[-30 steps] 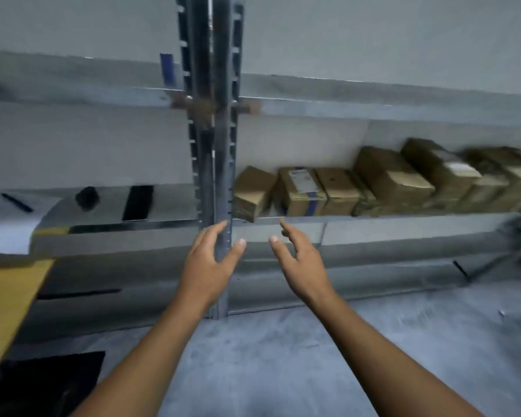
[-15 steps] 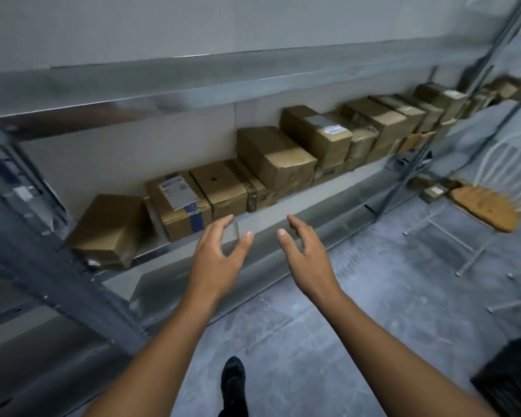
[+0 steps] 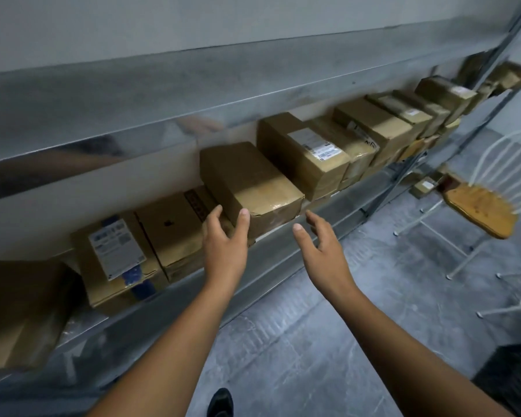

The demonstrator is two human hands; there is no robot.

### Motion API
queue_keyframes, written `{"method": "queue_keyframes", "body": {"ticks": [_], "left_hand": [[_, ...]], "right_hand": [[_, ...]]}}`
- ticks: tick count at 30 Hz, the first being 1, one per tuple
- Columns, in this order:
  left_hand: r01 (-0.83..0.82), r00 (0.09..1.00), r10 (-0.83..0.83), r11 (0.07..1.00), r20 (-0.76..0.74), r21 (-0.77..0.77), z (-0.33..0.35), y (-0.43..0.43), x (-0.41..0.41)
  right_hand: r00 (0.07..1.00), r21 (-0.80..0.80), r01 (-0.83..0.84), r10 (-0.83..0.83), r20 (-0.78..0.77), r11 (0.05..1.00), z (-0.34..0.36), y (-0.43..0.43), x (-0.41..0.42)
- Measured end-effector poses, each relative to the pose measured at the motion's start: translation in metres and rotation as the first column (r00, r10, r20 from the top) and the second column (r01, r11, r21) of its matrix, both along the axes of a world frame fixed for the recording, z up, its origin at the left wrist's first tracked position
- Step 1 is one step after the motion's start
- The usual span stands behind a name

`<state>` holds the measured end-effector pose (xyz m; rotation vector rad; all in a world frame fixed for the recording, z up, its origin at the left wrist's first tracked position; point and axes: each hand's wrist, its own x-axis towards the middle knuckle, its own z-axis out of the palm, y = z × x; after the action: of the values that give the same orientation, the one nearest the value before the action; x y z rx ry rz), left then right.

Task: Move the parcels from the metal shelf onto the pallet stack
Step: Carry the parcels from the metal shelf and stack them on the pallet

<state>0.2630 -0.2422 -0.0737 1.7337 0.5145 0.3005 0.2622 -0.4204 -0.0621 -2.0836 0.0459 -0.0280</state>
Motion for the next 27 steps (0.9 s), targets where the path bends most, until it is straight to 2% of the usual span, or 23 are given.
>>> {"method": "queue_keyframes", "body": {"ticks": [8,16,23,27], "left_hand": [[-0.175,0.983,0.169,0.981,-0.077,-0.078,-0.025,-0.034,0.058],[-0.366,0.930,0.353,0.918,-0.105,-0.154,-0.034,-0.055,0.084],[-0.370,0.924,0.382,0.878,-0.022,-0.304,-0.038,-0.075,0.034],[-0.406,0.904,0.427,0.851,-0.011,-0.334,-0.042,-0.092,-0.002]], "right_hand": [[0.996,0.018,-0.075,0.076,-0.046,0.997,-0.015,-0.012,0.057],[0.955,0.140,-0.254,0.271,-0.122,0.957,-0.021,-0.039,0.092],[0.925,0.243,-0.323,0.360,-0.126,0.915,-0.024,-0.065,0.106],[0.855,0.366,-0.398,0.485,-0.185,0.841,-0.027,-0.057,0.097]]}}
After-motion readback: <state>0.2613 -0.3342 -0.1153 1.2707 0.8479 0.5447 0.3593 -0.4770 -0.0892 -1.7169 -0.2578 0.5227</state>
